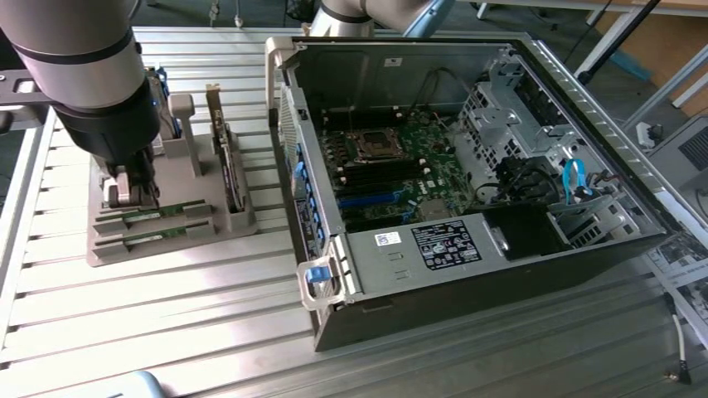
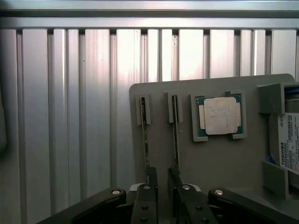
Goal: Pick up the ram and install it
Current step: 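Pick up the ram and move it above insertion slot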
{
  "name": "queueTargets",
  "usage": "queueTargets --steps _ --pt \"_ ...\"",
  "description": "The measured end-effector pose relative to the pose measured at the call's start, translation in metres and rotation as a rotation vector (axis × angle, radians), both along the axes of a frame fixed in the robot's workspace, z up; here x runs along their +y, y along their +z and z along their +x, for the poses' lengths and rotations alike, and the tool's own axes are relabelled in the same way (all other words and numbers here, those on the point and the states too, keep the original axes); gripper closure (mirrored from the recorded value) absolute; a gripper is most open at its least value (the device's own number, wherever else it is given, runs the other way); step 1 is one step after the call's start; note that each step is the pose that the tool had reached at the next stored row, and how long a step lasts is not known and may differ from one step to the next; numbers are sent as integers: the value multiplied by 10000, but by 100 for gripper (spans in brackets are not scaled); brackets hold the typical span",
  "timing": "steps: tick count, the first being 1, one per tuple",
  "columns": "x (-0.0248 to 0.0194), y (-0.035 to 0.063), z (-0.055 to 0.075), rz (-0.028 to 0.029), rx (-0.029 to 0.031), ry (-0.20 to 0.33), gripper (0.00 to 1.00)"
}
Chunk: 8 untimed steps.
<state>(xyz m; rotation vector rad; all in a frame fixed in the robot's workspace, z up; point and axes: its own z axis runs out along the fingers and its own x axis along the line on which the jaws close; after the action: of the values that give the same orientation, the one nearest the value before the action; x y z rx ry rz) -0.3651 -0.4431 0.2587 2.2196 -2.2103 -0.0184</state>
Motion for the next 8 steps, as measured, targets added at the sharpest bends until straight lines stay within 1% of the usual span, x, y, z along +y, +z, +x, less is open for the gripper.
queueTargets --steps 8 --pt "0 1 55 -1 1 1 76"
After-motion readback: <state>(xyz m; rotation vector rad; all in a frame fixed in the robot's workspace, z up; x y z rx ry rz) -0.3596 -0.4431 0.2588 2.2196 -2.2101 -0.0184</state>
